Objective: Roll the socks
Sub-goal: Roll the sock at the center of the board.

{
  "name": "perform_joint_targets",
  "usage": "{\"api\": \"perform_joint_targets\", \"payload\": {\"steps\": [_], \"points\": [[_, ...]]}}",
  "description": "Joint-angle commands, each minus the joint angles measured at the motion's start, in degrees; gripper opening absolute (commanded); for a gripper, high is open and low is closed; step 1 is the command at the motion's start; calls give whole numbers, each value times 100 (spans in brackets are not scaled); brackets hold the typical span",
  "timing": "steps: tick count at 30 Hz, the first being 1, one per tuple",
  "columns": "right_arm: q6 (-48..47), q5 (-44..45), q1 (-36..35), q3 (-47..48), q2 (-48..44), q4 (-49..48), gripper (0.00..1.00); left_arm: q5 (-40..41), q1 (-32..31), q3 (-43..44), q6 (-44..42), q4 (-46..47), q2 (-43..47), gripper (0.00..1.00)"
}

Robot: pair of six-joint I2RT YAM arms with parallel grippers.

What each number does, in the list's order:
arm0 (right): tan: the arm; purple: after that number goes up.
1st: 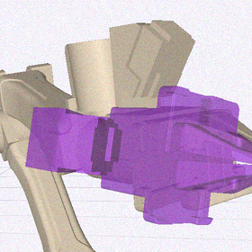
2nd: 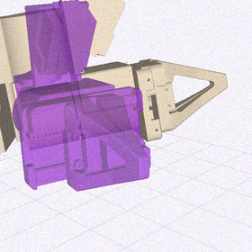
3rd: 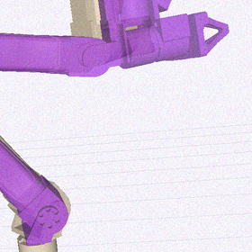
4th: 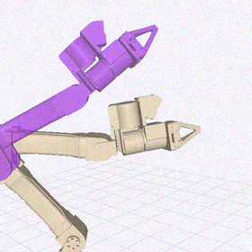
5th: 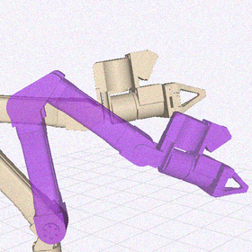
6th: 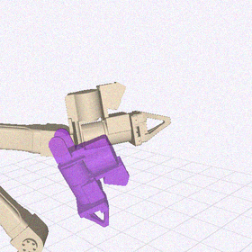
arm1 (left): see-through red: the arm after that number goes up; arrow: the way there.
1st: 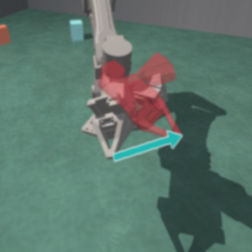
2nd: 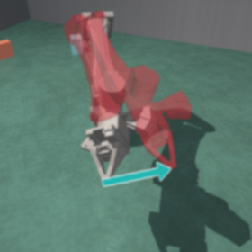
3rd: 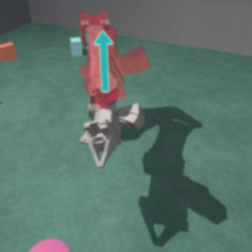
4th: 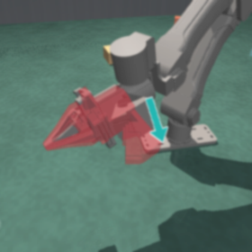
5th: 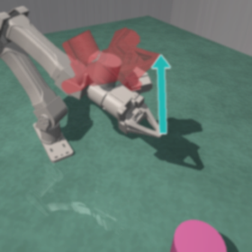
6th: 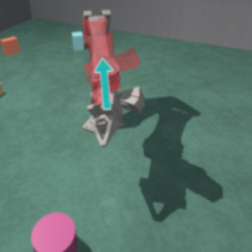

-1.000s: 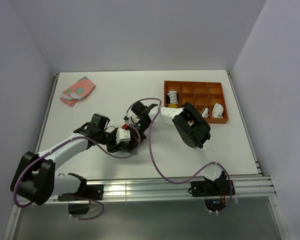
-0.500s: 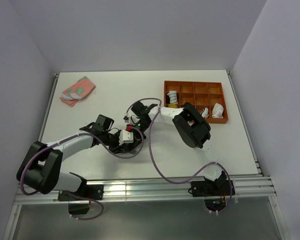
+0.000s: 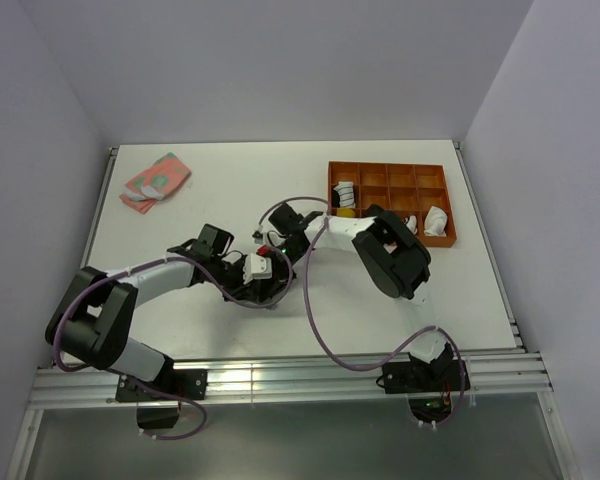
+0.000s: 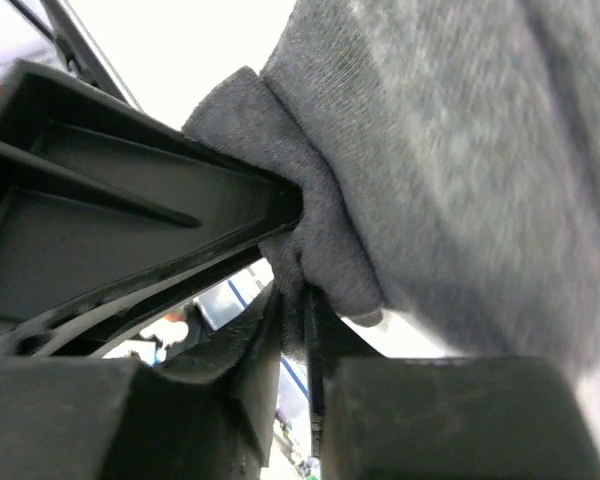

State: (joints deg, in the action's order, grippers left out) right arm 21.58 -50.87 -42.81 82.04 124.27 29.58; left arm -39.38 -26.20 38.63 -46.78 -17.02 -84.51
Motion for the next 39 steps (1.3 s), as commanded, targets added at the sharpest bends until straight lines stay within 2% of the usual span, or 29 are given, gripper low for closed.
{"api": "perform_joint_targets", "payload": {"steps": [1, 5, 8, 16, 20, 24, 27, 30, 39], "points": [[118, 577, 0, -293, -613, -172, 24, 246, -26, 109, 82, -258, -206, 30], [372, 1271, 0, -706, -1385, -592, 39, 45, -8, 206, -23, -679, -329, 13], [636, 1781, 0, -1119, -1904, -927, 45, -70, 35, 285, -94, -986, -338, 8], [1129, 3441, 0, -2525, -3504, -1805, 47, -360, 167, 899, -480, -2155, -828, 4], [910, 4216, -113, -3332, -4436, -2184, 48, -632, 308, 1558, -858, -3157, -1374, 4], [524, 4787, -420, -3520, -4973, -2352, 48, -703, 361, 2015, -1087, -3922, -1919, 4], [33, 5779, -1201, -3118, -4878, -2124, 48, -773, 369, 2340, -1157, -4388, -2411, 4], [-303, 6482, -1956, -2520, -4316, -1738, 48, -861, 370, 2596, -1140, -4661, -2877, 4], [-1051, 7337, -3101, -1490, -2725, -1579, 52, -1046, 413, 3036, -1008, -5189, -3502, 4]]}}
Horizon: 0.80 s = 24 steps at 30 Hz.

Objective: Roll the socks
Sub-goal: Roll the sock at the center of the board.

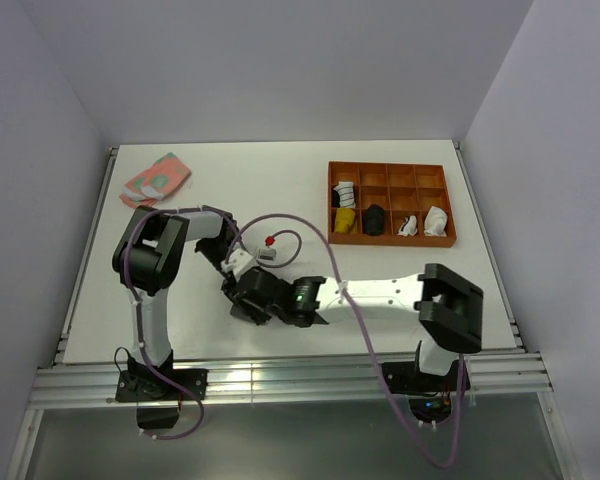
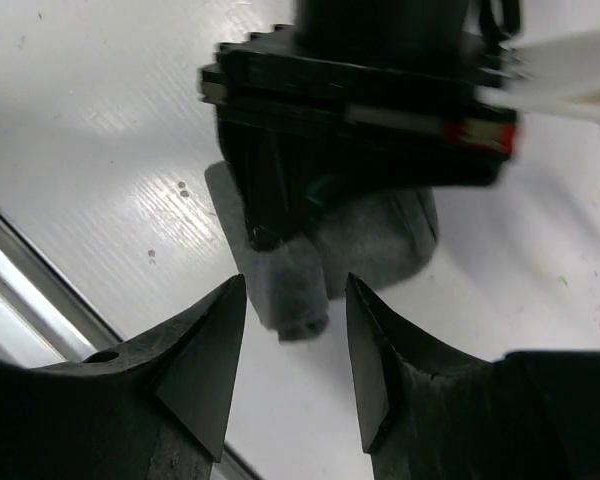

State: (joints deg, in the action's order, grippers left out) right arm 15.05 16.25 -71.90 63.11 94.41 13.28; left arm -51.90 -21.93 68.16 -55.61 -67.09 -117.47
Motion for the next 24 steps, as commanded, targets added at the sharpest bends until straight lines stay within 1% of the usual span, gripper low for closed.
{"api": "perform_joint_targets", "payload": {"steps": [1, 5, 10, 18, 24], "points": [[-450, 677, -289, 465, 384, 61, 52, 215, -4, 109, -108, -216, -232, 4], [-599, 766, -430, 702, 736, 131, 54, 215, 49, 180, -63, -261, -329, 5], [-661, 652, -465, 711, 1018, 201, 55, 171, 119, 233, -90, -340, -399, 5], [-468, 362, -571, 422, 1167, 9, 56, 163, 163, 303, -11, -287, -470, 5], [-354, 423, -685, 202, 1246, -158, 56, 101, 172, 391, -2, -366, -584, 5]]}}
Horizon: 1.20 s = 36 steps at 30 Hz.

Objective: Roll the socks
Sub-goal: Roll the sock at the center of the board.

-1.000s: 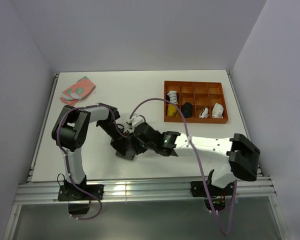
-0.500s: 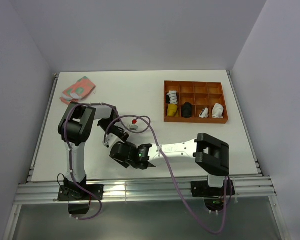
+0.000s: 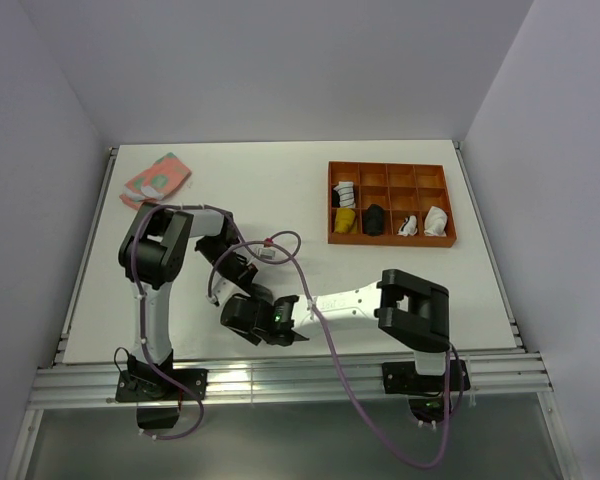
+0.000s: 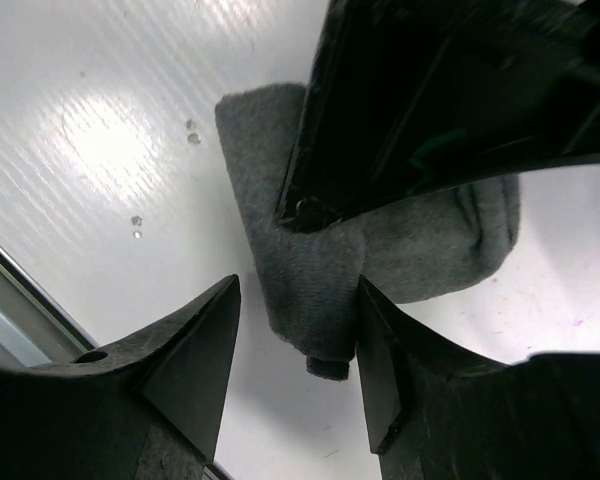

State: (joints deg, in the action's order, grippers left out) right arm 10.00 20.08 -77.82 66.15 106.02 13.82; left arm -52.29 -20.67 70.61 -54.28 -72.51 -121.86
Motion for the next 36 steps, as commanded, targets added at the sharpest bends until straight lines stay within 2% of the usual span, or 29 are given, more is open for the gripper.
{"api": "perform_joint_targets", "payload": {"steps": [1, 10, 13, 18, 23, 30, 36], "points": [[160, 32, -136, -128, 94, -240, 56, 132, 45, 155, -144, 158, -162, 5], [213, 251, -190, -208, 393, -363, 54, 35, 54, 269, -170, 18, -268, 5], [274, 295, -163, -190, 507, -407, 46, 26, 54, 217, -232, -17, -268, 5], [380, 173, 21, -480, 367, -819, 25, 79, 54, 146, -267, -17, -276, 6], [494, -108, 153, -428, 323, -697, 5, 53, 54, 155, -162, 131, -119, 8], [880, -1004, 496, -822, -133, -573, 0, -263, 98, 67, 444, 852, 628, 21], [943, -1901, 944, -1192, -406, -820, 0, -738, 317, 146, 812, 1194, 989, 24]]}}
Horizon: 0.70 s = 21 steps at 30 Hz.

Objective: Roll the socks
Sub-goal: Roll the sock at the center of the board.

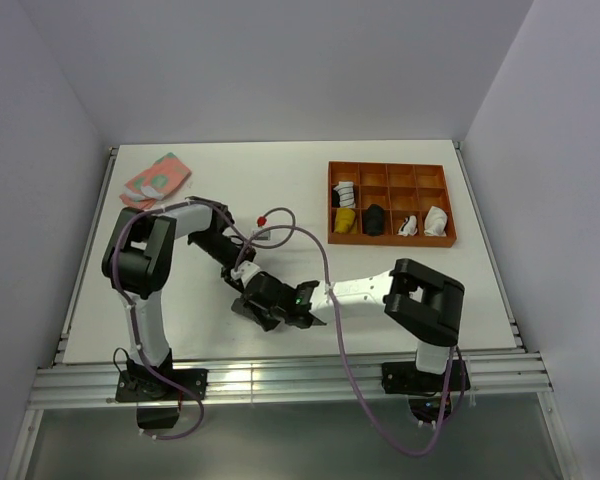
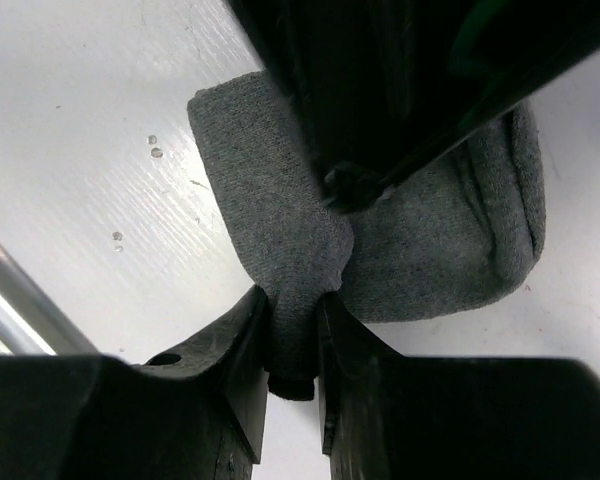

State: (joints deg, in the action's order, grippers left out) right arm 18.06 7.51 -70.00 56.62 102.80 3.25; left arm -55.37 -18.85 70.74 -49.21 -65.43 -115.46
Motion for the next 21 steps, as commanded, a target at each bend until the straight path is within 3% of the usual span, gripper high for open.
{"api": "perform_joint_targets", "payload": {"steps": [1, 5, 10, 14, 17, 21], "points": [[127, -724, 214, -239, -102, 238, 0, -448, 206, 98, 411, 626, 401, 24], [83, -1408, 504, -336, -129, 80, 0, -466, 548, -95, 1017, 1347, 795, 20], [197, -3050, 1277, -152, 160, 106, 0, -351, 1391, -587, 1976, 2516, 1393, 20], [364, -4342, 1813, 165, 635, 177, 1, 454, 1639, -1158, 2573, 3553, 2261, 19], [417, -5135, 2139, 498, 1118, 473, 1, 851, 1639, -1720, 2705, 4203, 2966, 21], [198, -5654, 2323, 1165, 1654, 1002, 3, 1054, 1490, -2029, 2093, 4075, 3424, 25]]}}
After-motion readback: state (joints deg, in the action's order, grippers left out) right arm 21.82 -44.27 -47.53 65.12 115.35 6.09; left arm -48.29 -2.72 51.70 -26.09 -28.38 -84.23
